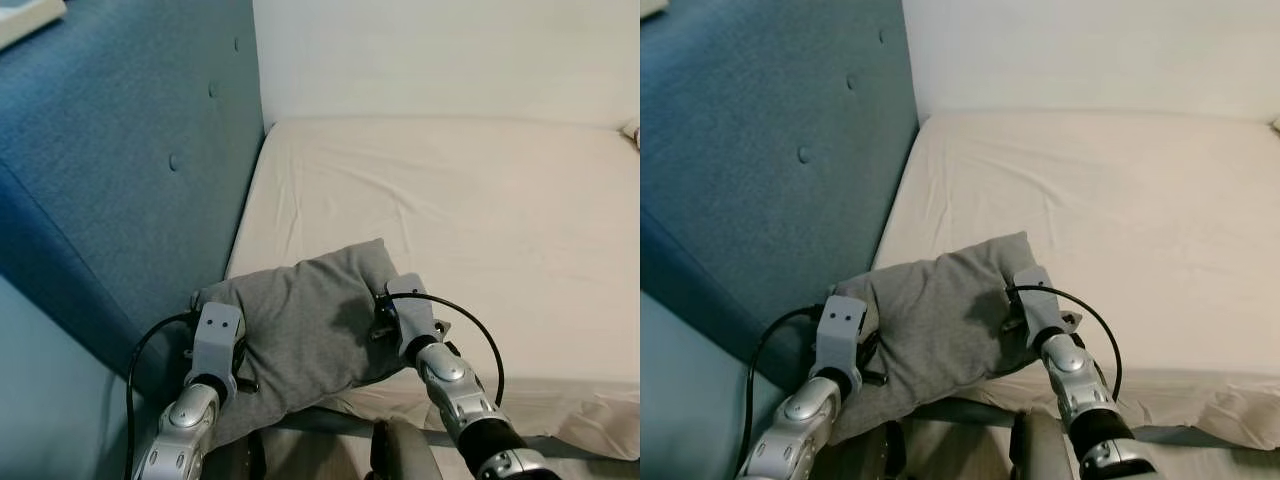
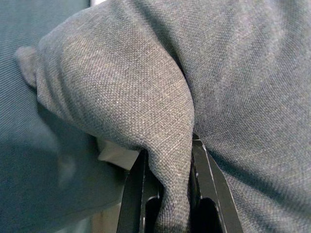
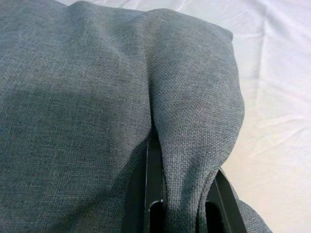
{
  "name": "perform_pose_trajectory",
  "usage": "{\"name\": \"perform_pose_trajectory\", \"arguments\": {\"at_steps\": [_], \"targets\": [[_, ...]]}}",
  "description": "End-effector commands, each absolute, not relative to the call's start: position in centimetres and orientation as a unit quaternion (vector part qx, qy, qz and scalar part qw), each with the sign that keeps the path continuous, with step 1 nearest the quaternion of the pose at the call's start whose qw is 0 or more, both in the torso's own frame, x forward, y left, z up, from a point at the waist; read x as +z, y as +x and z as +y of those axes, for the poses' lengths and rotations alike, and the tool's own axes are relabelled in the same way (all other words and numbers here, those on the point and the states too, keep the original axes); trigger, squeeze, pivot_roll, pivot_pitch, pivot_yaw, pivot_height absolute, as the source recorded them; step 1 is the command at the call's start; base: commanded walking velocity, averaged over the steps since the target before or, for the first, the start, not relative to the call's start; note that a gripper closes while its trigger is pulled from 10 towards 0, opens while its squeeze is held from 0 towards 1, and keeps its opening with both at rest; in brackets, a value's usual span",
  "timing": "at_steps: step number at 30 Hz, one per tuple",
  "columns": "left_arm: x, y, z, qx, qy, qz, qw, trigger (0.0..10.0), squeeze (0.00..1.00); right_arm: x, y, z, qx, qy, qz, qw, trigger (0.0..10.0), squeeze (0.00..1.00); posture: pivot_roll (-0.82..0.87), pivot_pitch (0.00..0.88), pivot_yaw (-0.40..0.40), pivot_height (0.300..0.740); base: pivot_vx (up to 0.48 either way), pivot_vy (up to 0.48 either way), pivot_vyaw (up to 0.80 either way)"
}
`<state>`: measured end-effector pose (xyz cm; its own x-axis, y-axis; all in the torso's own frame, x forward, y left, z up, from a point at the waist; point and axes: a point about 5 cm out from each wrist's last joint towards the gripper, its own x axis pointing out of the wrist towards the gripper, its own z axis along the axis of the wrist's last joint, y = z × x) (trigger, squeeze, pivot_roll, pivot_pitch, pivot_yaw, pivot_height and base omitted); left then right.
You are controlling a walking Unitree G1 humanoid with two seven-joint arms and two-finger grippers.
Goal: Clean up the room
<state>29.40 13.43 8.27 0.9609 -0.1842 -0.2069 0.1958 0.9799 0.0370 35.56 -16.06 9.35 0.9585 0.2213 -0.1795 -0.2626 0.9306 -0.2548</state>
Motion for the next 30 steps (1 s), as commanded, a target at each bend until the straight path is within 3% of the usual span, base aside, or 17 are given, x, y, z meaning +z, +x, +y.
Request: {"name": "perform_pose_trajectory", "arguments": {"at_steps": [1, 14, 30], "targets": [[8.9, 29.2, 12.6, -0.118, 0.022, 0.09, 0.989, 10.0, 0.0, 9.7, 35.7, -15.7, 0.139, -0.145, 0.067, 0.977, 10.0, 0.0, 0.03, 0.322, -0.015, 0.611, 0.0, 0.0, 0.0], [11.3, 30.3, 11.4, -0.136, 0.002, 0.056, 0.989, 10.0, 0.0, 12.8, 37.7, -17.4, 0.116, -0.159, 0.04, 0.98, 10.0, 0.0, 0.04, 0.323, -0.013, 0.596, 0.0, 0.0, 0.0], [13.6, 33.9, 12.0, -0.06, -0.017, 0.045, 0.997, 10.0, 0.0, 15.5, 39.4, -17.8, 0.105, -0.194, 0.03, 0.975, 10.0, 0.0, 0.06, 0.327, -0.023, 0.596, 0.0, 0.0, 0.0]]}}
